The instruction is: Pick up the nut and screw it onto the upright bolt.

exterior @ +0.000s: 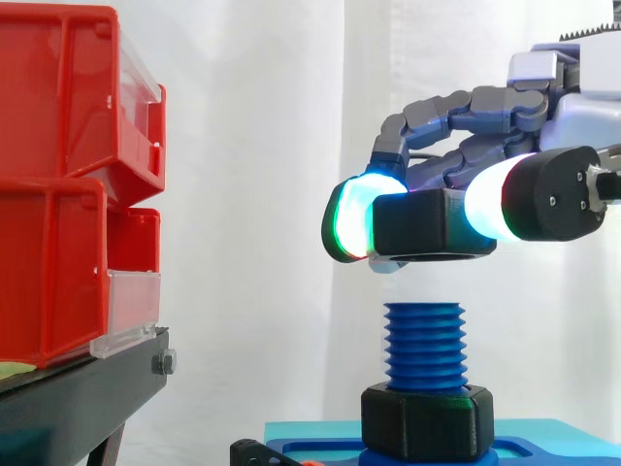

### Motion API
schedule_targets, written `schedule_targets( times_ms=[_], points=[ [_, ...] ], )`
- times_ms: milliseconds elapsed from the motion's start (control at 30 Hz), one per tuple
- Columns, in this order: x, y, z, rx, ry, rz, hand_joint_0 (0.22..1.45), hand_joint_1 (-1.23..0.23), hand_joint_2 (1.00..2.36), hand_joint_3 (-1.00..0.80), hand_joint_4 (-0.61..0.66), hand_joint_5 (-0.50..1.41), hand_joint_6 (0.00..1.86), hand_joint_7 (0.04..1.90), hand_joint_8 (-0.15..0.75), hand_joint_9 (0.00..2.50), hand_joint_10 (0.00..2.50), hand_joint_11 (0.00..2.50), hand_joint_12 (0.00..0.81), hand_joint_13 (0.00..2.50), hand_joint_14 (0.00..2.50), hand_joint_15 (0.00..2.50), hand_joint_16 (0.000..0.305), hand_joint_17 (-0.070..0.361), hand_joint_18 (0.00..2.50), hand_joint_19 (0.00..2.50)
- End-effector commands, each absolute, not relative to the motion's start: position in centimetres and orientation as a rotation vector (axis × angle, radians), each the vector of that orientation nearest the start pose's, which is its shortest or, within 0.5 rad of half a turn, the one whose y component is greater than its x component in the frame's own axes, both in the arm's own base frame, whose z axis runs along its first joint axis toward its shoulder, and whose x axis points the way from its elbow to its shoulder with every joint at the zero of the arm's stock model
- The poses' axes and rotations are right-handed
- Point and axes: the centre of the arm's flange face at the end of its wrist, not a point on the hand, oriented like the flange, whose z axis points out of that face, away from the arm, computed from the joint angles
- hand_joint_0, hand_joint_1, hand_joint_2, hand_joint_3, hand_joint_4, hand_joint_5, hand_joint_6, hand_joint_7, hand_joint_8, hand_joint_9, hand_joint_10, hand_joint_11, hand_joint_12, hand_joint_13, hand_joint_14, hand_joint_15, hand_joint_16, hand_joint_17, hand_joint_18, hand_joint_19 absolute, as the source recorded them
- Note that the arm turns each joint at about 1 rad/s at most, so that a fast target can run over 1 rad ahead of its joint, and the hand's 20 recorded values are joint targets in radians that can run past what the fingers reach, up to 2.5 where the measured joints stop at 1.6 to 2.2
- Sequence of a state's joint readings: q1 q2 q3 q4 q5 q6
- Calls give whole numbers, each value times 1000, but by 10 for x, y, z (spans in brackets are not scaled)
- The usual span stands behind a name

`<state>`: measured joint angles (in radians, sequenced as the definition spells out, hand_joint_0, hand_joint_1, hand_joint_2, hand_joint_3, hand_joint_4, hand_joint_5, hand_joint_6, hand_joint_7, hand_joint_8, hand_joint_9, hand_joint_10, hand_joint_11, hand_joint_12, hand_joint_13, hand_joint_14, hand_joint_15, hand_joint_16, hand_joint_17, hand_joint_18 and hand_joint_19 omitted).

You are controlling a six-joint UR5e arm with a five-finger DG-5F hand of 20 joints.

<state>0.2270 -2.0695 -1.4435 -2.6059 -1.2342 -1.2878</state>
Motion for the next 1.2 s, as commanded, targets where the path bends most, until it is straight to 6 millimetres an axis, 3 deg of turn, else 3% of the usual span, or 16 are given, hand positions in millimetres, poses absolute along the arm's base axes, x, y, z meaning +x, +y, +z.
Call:
schedule_targets(
  times_ms=[0,233,433,1167],
  points=[
    [698,-12,310,316,1381,185,501,-603,1000,-500,263,-161,501,1167,266,567,0,0,243,660,0,0,25,56,467,0],
    [698,-13,310,315,1380,184,501,-603,1000,-500,275,-159,501,1165,268,571,0,0,242,659,0,0,25,56,467,0],
    [702,-11,295,306,1401,185,501,-602,1000,-500,267,-159,501,1166,267,573,0,0,242,659,0,0,25,56,470,0],
    [703,-7,293,302,1400,185,502,-598,1000,-500,271,-158,501,1165,269,578,0,0,241,656,0,0,26,58,485,3]
  ],
)
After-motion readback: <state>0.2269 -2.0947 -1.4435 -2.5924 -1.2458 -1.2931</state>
